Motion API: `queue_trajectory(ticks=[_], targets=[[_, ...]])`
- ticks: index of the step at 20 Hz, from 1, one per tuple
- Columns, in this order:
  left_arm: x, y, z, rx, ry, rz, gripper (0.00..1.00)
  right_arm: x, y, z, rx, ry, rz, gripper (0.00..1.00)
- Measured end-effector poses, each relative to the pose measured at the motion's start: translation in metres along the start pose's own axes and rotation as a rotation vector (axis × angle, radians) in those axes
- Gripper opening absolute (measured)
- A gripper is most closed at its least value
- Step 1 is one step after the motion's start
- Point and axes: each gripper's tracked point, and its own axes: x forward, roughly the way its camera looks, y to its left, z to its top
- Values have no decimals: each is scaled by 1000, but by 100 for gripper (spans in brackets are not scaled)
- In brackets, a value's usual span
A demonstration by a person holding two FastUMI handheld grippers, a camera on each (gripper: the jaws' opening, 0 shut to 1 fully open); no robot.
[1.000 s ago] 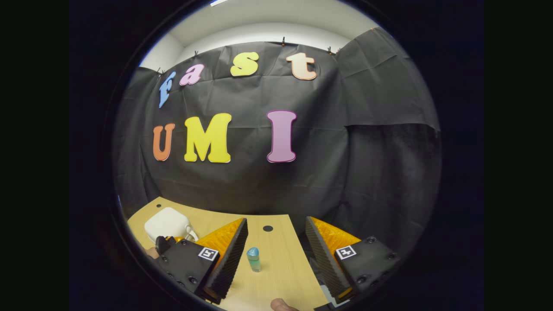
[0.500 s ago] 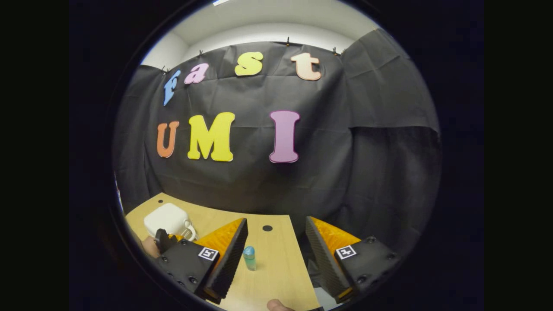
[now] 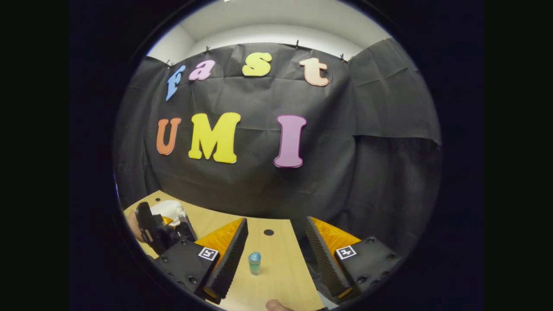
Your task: First open the suitcase, pack the skin care products into it, and then close the suitcase.
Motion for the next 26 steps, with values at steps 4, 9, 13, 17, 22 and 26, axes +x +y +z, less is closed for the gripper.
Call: queue_trajectory(ticks=[4, 9, 13, 17, 22, 26], targets=[[1, 60, -19, -149, -21, -3, 3, 6, 30, -1, 17, 38, -28, 80], [10, 132, -72, -355, -9, 22, 3, 18, 75, -2, 6, 76, -43, 80], [18, 167, -136, -420, 23, 42, 3, 26, 109, -3, -2, 97, -56, 80], [39, 181, -202, -461, 59, 58, 3, 31, 135, -9, 11, 116, -68, 80], [57, 178, -275, -488, 114, 51, 3, 33, 159, -28, -9, 163, -61, 80], [72, 157, -335, -523, 217, 10, 3, 35, 164, -35, -32, 190, -57, 80]])
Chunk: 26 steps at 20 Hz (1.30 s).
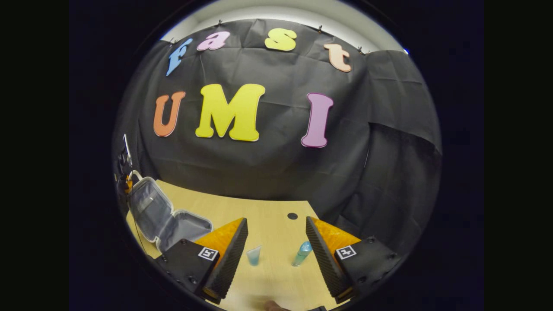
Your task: First open the suitcase, pack the skin care products into it, and then close the suitcase.
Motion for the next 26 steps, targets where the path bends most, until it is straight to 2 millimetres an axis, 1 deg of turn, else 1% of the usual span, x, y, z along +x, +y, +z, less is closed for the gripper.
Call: queue_trajectory(ticks=[1, 3, 5, 6, 7, 8, 10, 13, 14, 15, 16, 17, 18, 19, 20, 21, 22, 23, 24, 26], targets=[[8, -1, -14, -14, 26, -15, 3, 1, 0, -1, -5, 5, -1, 80], [29, -5, -40, -25, 67, -59, 3, 0, -1, -6, -15, 15, 0, 80], [48, -17, -75, -65, 133, -108, 3, -2, -5, -16, -32, 38, -3, 80], [53, -22, -93, -84, 159, -129, 3, -4, -8, -19, -40, 45, -8, 80], [59, -29, -104, -107, 179, -153, 3, -4, -11, -21, -46, 51, -18, 80], [60, -33, -111, -132, 188, -180, 3, -4, -15, -25, -50, 59, -26, 80], [63, -37, -123, -166, 208, -200, 4, -5, -21, -29, -53, 76, -44, 80], [68, -41, -125, -210, 191, -230, 6, -4, -26, -34, -53, 98, -63, 80], [71, -38, -128, -225, 193, -222, 11, -6, -26, -35, -50, 102, -67, 80], [73, -33, -133, -237, 192, -206, 17, -7, -26, -36, -48, 104, -71, 80], [71, -28, -134, -253, 189, -195, 28, -10, -25, -39, -48, 105, -73, 80], [69, -24, -135, -259, 190, -173, 33, -13, -25, -39, -49, 105, -71, 80], [67, -17, -139, -259, 195, -150, 46, -15, -23, -41, -51, 103, -68, 80], [61, -10, -138, -258, 196, -131, 47, -16, -22, -41, -57, 99, -61, 80], [55, -6, -135, -261, 187, -117, 74, -16, -24, -44, -67, 95, -55, 80], [49, -6, -131, -267, 179, -116, 90, -15, -27, -44, -79, 93, -50, 80], [36, -7, -124, -278, 173, -127, 98, -14, -29, -46, -85, 97, -47, 80], [27, -13, -114, -287, 162, -140, 99, -13, -33, -46, -78, 99, -41, 80], [19, -19, -103, -294, 143, -150, 96, -12, -38, -48, -66, 96, -35, 80], [-1, -42, -76, -349, 99, -179, 96, -11, -45, -50, -67, 88, -29, 80]])
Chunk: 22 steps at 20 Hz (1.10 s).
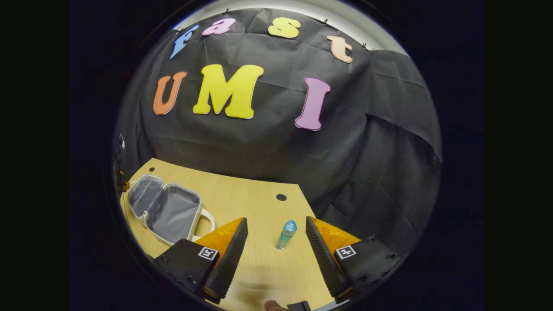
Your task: First open the suitcase, pack the skin care products into it, and then close the suitcase.
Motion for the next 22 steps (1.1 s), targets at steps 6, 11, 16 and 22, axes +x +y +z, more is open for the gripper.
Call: queue_trajectory(ticks=[6, 11, 16, 22], targets=[[-42, -163, 34, -125, -57, -196, 97, 6, -30, -13, -17, 2, 41, 80], [-67, -305, 64, -151, -93, -374, 98, 11, -77, -24, -8, 17, 46, 80], [-89, -422, 83, -69, -141, -495, 98, 12, -118, -33, -19, 28, 34, 80], [-98, -515, 79, 13, -182, -603, 98, 16, -158, -53, -33, 73, 19, 80]])
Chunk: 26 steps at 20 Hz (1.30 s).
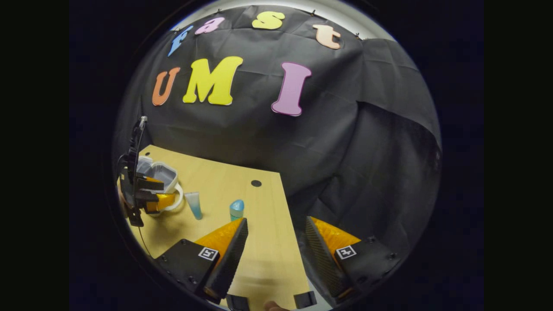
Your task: First open the suitcase, pack the skin care products into it, and then close the suitcase.
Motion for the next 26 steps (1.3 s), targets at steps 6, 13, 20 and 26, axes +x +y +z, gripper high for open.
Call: queue_trajectory(ticks=[6, 13, 20, 26], targets=[[58, -25, -25, -1, 14, 17, 98, 9, -14, -29, -90, 61, 17, 80], [105, -11, -37, -23, 30, 128, 79, 42, -5, -55, -127, 110, 127, 80], [121, -16, -41, -12, 31, 141, 46, 78, 49, -50, -143, 68, 277, 80], [87, -4, -25, -11, 0, 257, 43, 111, 99, -42, -138, 38, 346, 80]])
